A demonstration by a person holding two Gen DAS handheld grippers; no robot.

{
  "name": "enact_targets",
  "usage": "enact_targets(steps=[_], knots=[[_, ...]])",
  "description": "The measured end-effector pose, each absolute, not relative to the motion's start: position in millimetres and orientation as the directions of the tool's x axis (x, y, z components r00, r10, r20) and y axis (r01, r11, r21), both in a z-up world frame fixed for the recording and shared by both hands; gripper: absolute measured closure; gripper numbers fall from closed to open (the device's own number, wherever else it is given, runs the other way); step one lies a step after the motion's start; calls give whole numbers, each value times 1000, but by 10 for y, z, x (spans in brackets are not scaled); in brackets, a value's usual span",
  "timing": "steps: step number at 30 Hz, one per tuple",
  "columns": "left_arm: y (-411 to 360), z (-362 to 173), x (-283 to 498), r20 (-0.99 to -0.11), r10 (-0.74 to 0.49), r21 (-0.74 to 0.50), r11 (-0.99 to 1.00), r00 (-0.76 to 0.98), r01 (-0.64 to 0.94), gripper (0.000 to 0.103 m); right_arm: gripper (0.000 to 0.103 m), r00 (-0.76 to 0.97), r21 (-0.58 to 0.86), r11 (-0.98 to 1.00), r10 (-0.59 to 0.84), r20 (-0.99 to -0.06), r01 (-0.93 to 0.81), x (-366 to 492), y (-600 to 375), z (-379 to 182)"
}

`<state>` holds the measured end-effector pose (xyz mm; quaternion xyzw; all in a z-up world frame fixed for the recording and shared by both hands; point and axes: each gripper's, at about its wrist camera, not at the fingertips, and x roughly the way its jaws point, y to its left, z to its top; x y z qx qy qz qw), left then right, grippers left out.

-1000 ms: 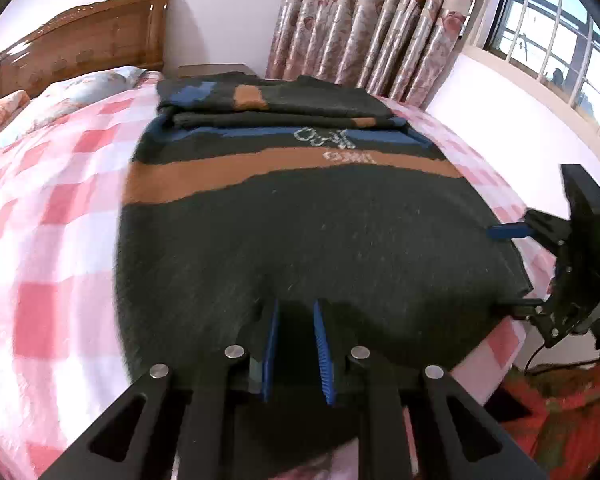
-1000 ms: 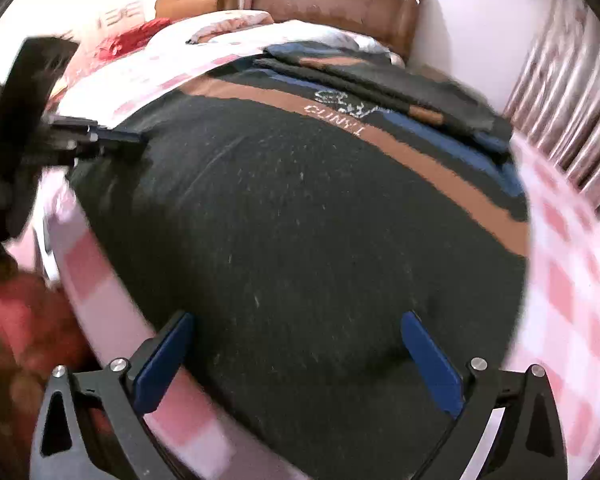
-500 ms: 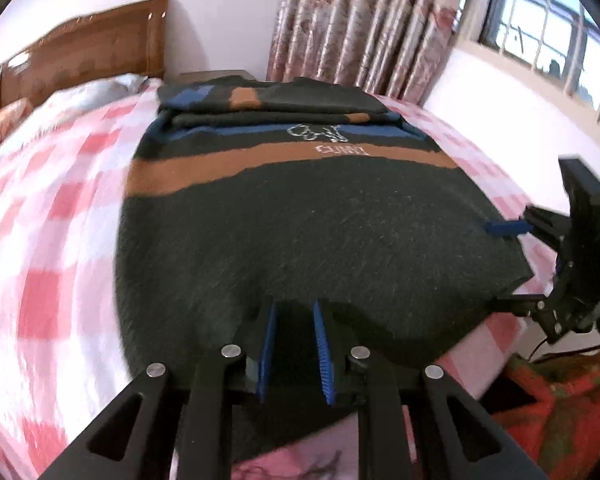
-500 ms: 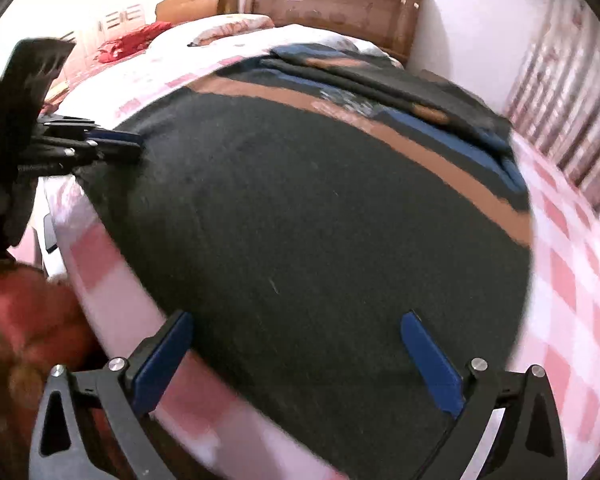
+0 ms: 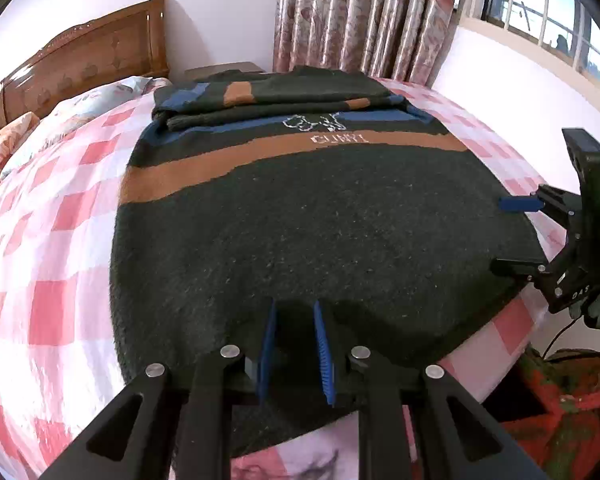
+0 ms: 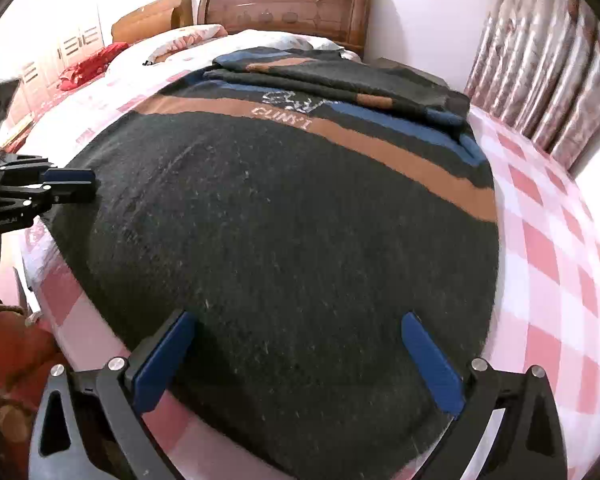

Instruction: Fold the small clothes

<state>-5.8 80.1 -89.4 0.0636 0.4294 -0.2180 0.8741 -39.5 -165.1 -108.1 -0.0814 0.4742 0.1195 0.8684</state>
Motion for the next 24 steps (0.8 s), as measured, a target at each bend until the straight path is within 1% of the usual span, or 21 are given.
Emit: enact_targets(steps=[3,6,15,17,20,22,24], knots=[[835,-898,-69,-775,-331,-84,898,539,431,84,0,517,-31,957,128,-847,-287,-447,-1699,-1080],[826,-905,-76,-773,-322,-65,897,546,437,84,0,513,-33,959,121,-850,-281,-459,-1725,-1078],[929,-919,-122,-768,-336,-91,900,545,427,84,0,510,-36,964,108,-853,-264,-628,-1774,-1051],[984,-919,-138,-769,-348,-113,899,536,422,84,0,502,-37,965,103,-859,-261,-646,-1782,-1046],[1216,-910,-168,-763,-387,-209,905,517,370,84,0,482,-30,972,89,-871,-234,-713,-1856,-1021],[1419,-824,-245,-736,-348,-205,932,580,298,84,0,502,-41,980,64,-862,-194,-794,-1945,-947],[1660,-740,-269,-700,-348,-253,938,624,238,84,0,506,-15,993,48,-861,-119,-834,-2133,-917]])
